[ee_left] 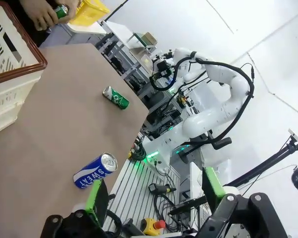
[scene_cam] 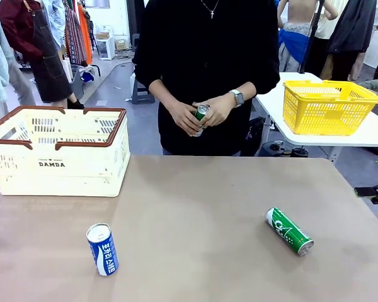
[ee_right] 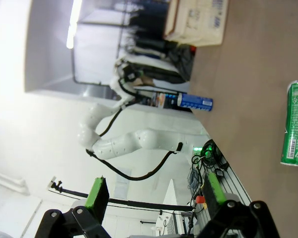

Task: Place the drinks into the Shopping basket.
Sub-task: Pick up one drink and place it into the Shopping basket.

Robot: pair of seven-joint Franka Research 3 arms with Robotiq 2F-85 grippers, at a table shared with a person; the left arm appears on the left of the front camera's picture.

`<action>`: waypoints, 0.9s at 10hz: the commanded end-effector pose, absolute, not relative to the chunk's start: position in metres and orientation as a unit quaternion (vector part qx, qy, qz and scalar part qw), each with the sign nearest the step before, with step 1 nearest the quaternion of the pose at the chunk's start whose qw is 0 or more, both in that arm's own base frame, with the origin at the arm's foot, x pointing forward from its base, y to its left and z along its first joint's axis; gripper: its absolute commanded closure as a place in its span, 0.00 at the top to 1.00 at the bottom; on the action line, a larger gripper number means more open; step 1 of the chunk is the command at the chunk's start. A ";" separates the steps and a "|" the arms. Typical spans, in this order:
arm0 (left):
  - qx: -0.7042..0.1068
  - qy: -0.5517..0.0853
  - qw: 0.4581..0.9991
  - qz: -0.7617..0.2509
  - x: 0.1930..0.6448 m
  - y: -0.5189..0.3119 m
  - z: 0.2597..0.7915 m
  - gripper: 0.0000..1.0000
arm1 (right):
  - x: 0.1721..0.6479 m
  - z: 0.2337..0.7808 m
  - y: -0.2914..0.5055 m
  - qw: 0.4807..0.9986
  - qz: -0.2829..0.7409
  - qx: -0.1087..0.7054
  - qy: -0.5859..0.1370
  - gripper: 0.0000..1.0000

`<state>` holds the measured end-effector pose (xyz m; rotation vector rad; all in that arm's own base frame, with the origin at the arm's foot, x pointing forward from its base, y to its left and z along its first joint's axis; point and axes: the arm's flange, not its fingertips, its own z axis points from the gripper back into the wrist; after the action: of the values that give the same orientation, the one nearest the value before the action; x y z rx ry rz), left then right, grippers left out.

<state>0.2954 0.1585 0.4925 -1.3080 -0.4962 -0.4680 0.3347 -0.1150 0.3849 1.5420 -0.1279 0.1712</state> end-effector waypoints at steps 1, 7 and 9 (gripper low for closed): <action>-0.600 -0.228 0.739 -0.205 0.294 0.157 0.493 1.00 | 0.334 0.391 -0.116 0.714 0.074 0.695 -0.048 1.00; -0.530 -0.207 0.797 -0.203 0.280 0.110 0.531 1.00 | 0.334 0.391 -0.116 0.714 0.074 0.695 -0.048 1.00; -0.430 -0.165 0.848 -0.262 0.250 0.030 0.577 1.00 | 0.334 0.391 -0.116 0.714 0.074 0.695 -0.048 1.00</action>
<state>0.2729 0.0758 0.5570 -1.0359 -0.4047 -0.5277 0.3348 -0.1146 0.3849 1.5418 -0.1269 0.1723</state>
